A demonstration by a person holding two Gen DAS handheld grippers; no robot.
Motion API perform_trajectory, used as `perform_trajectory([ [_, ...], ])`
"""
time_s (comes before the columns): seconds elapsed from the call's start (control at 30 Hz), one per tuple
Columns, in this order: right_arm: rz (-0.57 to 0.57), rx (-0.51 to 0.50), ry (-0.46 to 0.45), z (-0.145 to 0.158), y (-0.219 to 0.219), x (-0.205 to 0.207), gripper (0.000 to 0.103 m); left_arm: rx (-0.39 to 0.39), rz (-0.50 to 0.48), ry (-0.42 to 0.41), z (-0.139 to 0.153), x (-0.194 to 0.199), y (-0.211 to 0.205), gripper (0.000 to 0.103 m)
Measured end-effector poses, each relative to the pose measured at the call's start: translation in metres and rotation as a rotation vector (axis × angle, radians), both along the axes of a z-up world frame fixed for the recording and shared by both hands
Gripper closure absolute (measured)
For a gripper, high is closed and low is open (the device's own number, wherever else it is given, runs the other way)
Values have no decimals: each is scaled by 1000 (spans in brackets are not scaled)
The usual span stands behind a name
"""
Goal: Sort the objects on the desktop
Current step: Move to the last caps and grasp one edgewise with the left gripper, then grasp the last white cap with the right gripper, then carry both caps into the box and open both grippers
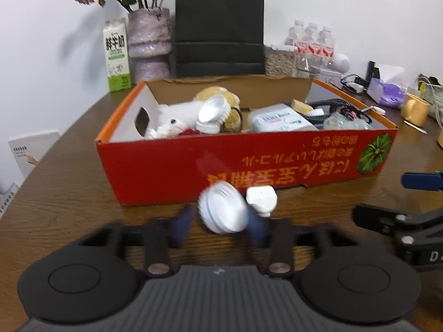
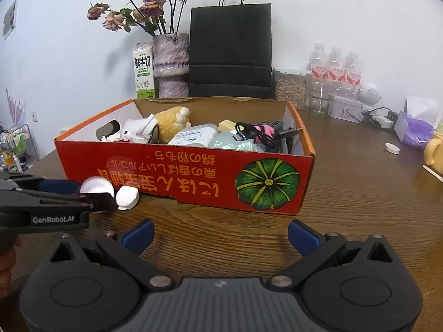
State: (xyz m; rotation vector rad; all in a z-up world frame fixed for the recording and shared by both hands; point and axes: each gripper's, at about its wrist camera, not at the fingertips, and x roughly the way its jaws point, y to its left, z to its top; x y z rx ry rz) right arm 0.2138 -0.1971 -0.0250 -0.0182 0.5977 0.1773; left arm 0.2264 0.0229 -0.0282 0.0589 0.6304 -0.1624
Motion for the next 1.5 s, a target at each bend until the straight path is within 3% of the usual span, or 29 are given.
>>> perform_trajectory([
  [0.03,7,5,4,0,2,2,0,-3,-2,5,-1,0,1,88],
  [0.3,68,-1,7,5,33,18,2,-17,16,-42,2,-7,19,90],
  [0.6,111,4,71,-1,73,43,20,-27,51,-76,4,-10,45,90],
  [0.8,118,18,99,-6,87,51,26,-60,65,-79,4,-6,62,90],
  [0.87,114,9,96,-6,91,51,32,-63,61,-83,5,-6,64,90],
  [1.1,79,5,85,-6,98,46,77,-92,43,-79,3,-7,66,90],
  [1.33,107,37,69,-3,97,35,77,-108,41,-92,7,-13,67,90],
  [1.5,119,58,10,15,90,24,77,-128,34,-142,24,-18,67,90],
])
